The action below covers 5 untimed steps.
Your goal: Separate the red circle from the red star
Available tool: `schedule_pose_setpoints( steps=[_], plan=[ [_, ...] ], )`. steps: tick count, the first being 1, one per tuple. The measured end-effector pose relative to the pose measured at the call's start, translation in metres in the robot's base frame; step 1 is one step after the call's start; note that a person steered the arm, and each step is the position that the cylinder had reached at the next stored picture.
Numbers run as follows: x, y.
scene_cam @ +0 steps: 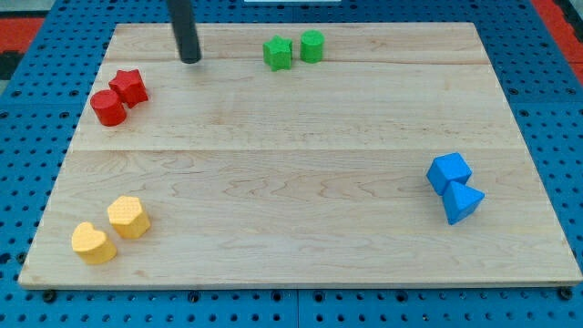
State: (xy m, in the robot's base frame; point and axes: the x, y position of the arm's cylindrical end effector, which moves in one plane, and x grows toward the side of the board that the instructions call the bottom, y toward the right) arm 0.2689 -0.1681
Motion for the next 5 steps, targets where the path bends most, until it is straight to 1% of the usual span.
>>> schedule_pose_setpoints(
  steps=[1, 2, 3, 4, 5],
  plan=[
    [-0.015, -0.044],
    [0.004, -0.082],
    [0.047, -0.105],
    [0.080, -0.118],
    [0.092, -0.124]
  ],
)
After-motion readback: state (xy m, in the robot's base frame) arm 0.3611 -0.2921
